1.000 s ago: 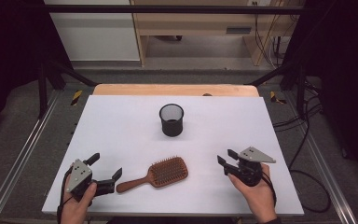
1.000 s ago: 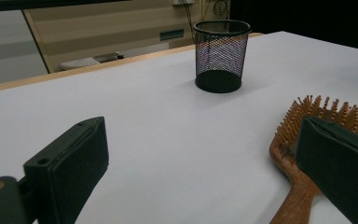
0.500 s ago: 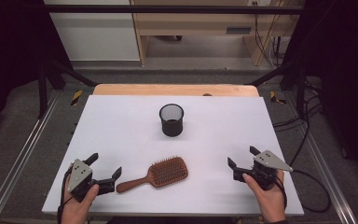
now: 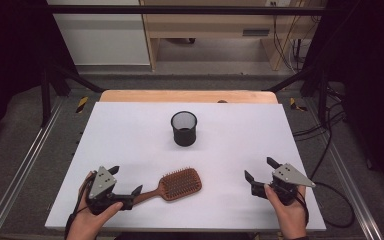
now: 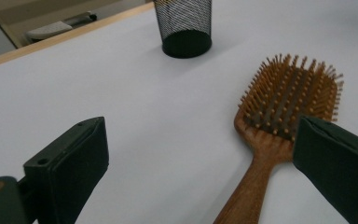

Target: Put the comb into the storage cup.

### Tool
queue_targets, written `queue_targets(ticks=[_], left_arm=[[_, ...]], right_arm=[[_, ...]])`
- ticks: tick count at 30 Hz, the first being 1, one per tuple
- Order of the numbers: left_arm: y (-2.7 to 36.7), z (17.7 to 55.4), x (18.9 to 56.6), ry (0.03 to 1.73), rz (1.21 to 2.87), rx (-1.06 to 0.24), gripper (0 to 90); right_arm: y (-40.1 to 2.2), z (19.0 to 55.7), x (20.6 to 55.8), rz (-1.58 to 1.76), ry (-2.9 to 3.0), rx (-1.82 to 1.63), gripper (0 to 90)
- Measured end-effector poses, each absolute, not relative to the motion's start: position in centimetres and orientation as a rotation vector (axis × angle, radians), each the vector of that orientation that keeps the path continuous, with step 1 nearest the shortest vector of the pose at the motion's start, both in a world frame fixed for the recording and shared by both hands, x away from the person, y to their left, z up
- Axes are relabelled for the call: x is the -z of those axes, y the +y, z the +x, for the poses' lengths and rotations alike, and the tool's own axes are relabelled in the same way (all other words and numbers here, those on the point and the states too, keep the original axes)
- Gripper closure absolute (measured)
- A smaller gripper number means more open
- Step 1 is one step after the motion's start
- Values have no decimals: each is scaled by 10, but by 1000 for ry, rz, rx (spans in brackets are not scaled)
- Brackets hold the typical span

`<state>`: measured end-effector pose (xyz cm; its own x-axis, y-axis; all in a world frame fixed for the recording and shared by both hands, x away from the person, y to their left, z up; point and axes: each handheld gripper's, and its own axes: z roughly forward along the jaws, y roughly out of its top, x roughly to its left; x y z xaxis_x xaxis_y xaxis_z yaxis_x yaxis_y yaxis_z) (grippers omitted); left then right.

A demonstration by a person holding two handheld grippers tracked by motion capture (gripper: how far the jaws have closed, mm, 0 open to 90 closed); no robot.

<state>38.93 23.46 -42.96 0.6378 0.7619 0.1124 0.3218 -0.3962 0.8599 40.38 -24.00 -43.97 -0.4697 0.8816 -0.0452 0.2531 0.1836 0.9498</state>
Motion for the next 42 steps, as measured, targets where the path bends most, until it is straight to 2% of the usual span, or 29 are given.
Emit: queue_targets(ticks=[11, 16, 27, 28, 31, 32, 36, 37, 38, 42], left_arm=[[212, 403, 432, 790, 2160, -446, 39], [199, 408, 430, 722, 2291, -463, 42], [183, 425, 439, 641, 2483, -381, 69], [182, 425, 440, 639, 2490, -383, 120], [178, 427, 443, 623, 2526, -350, 134], [177, 428, 443, 620, 2537, -354, 170], [176, 432, 443, 619, 2550, -314, 213], [176, 433, 443, 619, 2556, -306, 259], [175, 434, 443, 613, 2565, -295, 259], [175, 435, 444, 598, 2600, -258, 368]], right_arm=[[-242, 403, 442, 1034, 1752, -1312, 136], [-241, 403, 443, 1047, 1771, -1320, 129], [-232, 406, 445, 1024, 1827, -1299, 121], [-233, 405, 445, 1025, 1822, -1300, 121], [-233, 403, 444, 1029, 1818, -1301, 121], [-233, 403, 444, 1028, 1817, -1301, 122], [-233, 404, 445, 1025, 1825, -1299, 122], [-233, 405, 445, 1028, 1829, -1300, 122], [-233, 405, 445, 1028, 1829, -1300, 122], [-233, 406, 445, 1036, 1831, -1300, 122]])
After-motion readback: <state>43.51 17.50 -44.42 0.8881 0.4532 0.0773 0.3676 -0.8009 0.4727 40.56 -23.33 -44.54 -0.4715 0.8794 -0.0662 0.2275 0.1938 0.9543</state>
